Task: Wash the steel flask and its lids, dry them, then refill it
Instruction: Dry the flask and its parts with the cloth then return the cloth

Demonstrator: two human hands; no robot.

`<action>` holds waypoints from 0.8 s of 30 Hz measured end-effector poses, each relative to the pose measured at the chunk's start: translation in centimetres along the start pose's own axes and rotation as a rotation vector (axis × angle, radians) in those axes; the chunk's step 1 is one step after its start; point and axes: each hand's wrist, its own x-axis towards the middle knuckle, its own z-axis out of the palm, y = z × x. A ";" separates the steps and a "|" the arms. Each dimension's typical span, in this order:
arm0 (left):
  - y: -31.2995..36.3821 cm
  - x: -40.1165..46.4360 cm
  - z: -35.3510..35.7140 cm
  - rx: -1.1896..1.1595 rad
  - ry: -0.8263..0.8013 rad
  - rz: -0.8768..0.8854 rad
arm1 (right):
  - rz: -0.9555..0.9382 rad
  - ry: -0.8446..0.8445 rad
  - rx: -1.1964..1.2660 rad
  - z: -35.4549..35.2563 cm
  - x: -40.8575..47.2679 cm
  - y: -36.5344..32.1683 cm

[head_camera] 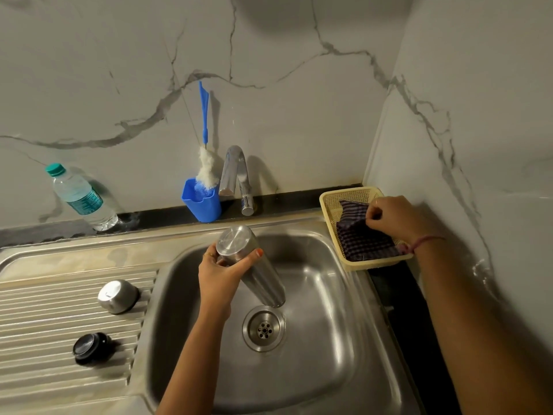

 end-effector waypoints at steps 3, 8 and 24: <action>-0.1 -0.3 -0.1 0.002 0.000 0.004 | 0.014 -0.044 -0.054 0.2 -2.8 -0.2; -0.2 -0.6 -0.2 0.010 -0.003 0.000 | 0.056 -0.115 -0.183 0.7 -5.0 0.1; 0.1 -0.4 -0.7 0.014 0.007 0.011 | 0.218 -0.190 -0.145 1.2 0.6 0.2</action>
